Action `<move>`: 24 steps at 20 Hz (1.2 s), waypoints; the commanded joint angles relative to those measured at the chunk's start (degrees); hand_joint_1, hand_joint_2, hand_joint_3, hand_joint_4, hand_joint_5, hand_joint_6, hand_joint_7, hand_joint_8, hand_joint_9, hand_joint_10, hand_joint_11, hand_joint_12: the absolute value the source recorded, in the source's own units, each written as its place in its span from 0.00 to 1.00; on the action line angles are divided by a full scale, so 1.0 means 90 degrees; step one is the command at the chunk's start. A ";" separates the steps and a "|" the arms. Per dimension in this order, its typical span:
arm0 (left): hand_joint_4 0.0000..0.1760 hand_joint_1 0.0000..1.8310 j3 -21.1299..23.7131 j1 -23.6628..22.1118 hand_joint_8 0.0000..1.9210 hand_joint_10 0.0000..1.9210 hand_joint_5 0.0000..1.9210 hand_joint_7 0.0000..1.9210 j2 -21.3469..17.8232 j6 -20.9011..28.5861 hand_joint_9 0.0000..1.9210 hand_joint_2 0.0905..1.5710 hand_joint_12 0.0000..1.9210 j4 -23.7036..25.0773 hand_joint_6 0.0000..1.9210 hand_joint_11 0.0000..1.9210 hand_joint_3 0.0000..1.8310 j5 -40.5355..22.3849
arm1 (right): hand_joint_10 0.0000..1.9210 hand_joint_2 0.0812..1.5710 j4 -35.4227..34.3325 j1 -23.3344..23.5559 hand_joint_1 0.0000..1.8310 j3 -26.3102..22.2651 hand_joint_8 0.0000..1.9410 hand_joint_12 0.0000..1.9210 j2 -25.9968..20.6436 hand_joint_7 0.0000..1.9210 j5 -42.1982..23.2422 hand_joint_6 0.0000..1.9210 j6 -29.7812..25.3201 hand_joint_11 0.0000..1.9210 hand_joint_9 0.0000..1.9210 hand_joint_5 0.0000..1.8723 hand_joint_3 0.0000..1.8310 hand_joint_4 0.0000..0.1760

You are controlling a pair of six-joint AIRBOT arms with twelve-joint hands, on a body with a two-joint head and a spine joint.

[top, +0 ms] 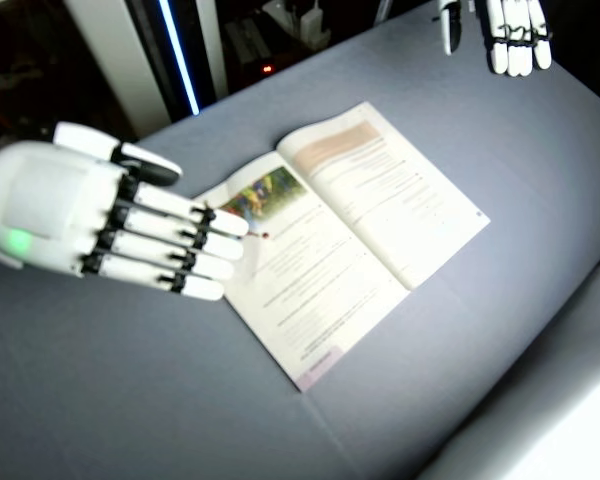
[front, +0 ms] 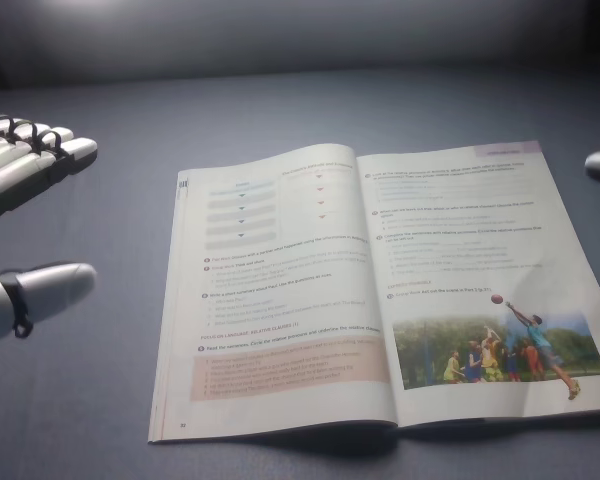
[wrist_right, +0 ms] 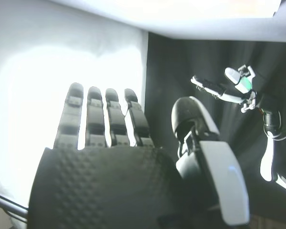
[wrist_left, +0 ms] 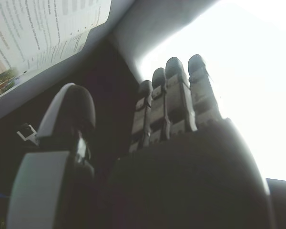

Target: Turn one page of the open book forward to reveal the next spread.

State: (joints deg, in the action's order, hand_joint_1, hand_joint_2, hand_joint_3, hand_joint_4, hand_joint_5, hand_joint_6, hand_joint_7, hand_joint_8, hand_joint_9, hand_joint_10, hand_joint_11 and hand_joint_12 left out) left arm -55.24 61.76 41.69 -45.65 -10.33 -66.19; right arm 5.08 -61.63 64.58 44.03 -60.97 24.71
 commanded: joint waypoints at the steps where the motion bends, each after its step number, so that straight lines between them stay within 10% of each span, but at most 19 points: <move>1: 0.00 0.00 -0.0059 -0.0055 0.00 0.00 0.05 0.05 0.0019 -0.0006 0.03 0.77 0.04 -0.0099 0.00 0.00 0.01 -0.0679 | 0.01 0.86 -0.0213 0.0111 0.08 0.0040 0.00 0.24 -0.0004 0.12 -0.0668 0.00 -0.0023 0.01 0.08 0.11 0.01 0.00; 7: 0.00 0.00 -0.0064 -0.0063 0.01 0.01 0.05 0.06 0.0021 -0.0004 0.03 0.77 0.00 -0.0038 0.00 0.01 0.00 -0.0541 | 0.00 0.88 0.0255 0.0370 0.04 0.0108 0.00 0.21 0.0014 0.09 -0.0030 0.00 -0.0038 0.00 0.06 0.10 0.00 0.00; 14: 0.00 0.00 -0.0057 -0.0068 0.00 0.00 0.05 0.03 -0.0027 -0.0001 0.01 0.89 0.00 0.0105 0.00 0.00 0.02 -0.0352 | 0.00 0.81 0.2296 0.1359 0.00 0.0341 0.00 0.01 0.0077 0.00 0.1918 0.00 -0.0720 0.00 0.00 0.01 0.00 0.00; 24: 0.00 0.00 -0.0064 -0.0086 0.00 0.00 0.03 0.00 -0.0027 0.0006 0.00 0.97 0.00 0.0177 0.00 0.00 0.02 -0.0307 | 0.00 0.78 0.5307 0.2273 0.00 0.0546 0.00 0.00 0.0572 0.00 0.3376 0.00 -0.1938 0.00 0.00 0.00 0.00 0.00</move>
State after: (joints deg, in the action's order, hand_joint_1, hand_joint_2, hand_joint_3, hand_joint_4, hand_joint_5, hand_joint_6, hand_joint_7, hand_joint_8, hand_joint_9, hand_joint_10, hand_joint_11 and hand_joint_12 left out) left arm -55.64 61.56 41.87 -45.60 -7.81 -62.28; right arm 55.94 -41.30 69.34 49.76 -28.36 6.61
